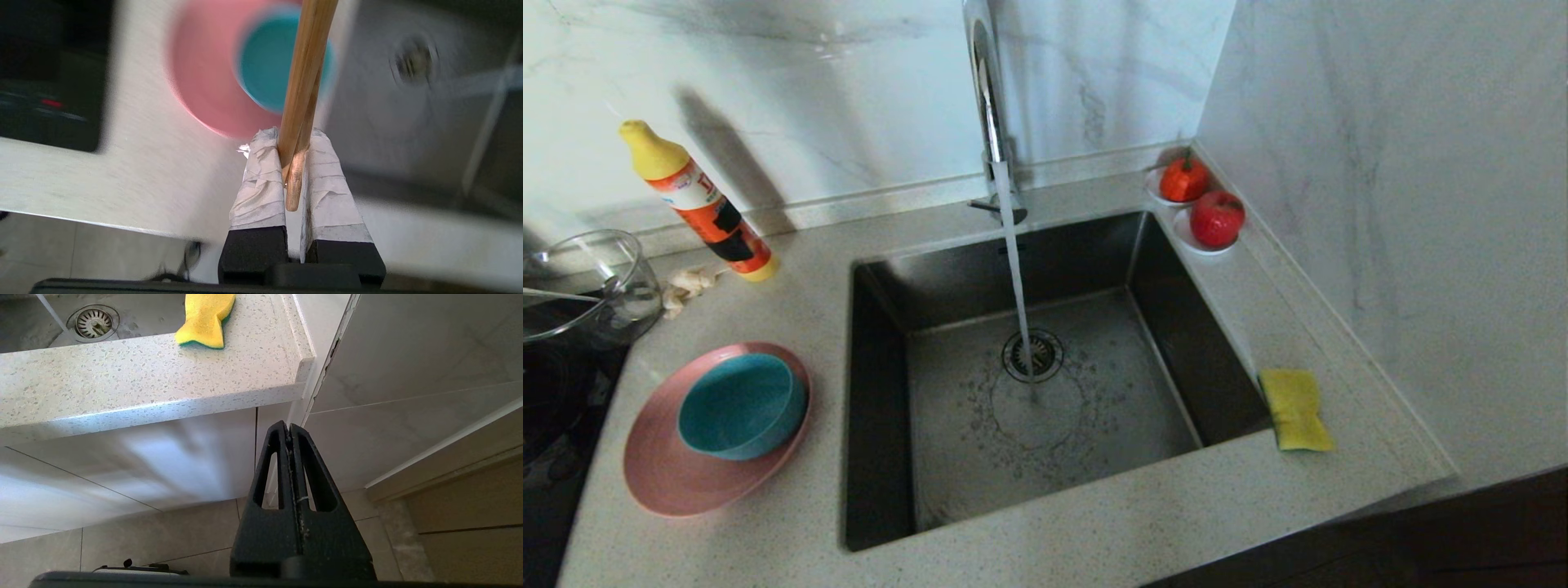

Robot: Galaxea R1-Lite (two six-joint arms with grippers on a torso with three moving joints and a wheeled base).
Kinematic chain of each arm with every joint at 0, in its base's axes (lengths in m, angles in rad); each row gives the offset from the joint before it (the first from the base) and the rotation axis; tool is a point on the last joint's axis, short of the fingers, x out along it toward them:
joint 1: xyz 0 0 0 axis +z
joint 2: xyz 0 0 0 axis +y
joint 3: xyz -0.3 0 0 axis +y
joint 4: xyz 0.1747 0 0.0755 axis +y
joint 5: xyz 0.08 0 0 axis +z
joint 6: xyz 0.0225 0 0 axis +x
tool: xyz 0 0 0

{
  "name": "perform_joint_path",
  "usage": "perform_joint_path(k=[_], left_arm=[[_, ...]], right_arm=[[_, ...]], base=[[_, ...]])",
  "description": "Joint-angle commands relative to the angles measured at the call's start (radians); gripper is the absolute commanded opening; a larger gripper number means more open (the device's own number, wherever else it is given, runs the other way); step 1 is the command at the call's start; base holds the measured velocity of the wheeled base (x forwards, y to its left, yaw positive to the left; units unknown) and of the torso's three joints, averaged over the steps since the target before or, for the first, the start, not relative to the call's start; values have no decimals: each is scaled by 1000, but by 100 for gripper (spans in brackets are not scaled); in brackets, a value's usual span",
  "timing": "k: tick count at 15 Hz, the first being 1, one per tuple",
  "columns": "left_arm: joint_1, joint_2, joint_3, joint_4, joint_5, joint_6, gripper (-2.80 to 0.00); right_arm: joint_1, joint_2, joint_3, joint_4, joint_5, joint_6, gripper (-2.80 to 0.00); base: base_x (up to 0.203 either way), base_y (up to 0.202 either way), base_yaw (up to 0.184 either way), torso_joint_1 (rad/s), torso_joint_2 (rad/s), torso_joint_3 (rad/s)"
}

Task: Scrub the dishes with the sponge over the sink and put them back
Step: Place the chopsticks on the glass basin

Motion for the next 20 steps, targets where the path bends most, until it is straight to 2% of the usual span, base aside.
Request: perform_joint_path(k=[1, 4, 6, 8, 10, 14, 17, 20], left_arm=[[139, -21, 0, -11, -5, 23, -280], [318, -19, 19, -86, -26, 59, -280], [411, 11, 68, -219, -30, 77, -280], [473, 51, 119, -345, -31, 101, -280], [517, 98, 161, -479, -28, 113, -280], [551, 213, 292, -795, -24, 195, -280], [569, 319, 310, -951, -20, 233, -280], [567, 446, 301, -1102, 20, 267, -280]], right_arm=[[0, 0, 0, 0, 0, 0, -280], [-1, 0, 0, 0, 0, 1, -280], [-1, 0, 0, 0, 0, -1, -280], [-1, 0, 0, 0, 0, -1, -280], [1, 0, 0, -1, 0, 1, -280], [-1, 0, 0, 0, 0, 0, -280], [1, 0, 0, 0, 0, 1, -280], [-1, 0, 0, 0, 0, 1, -280]], base=[[0, 0, 0, 0, 0, 0], [0, 0, 0, 0, 0, 0], [0, 0, 0, 0, 0, 0], [0, 0, 0, 0, 0, 0], [0, 0, 0, 0, 0, 0], [0, 0, 0, 0, 0, 0], [0, 0, 0, 0, 0, 0], [0, 0, 0, 0, 0, 0]])
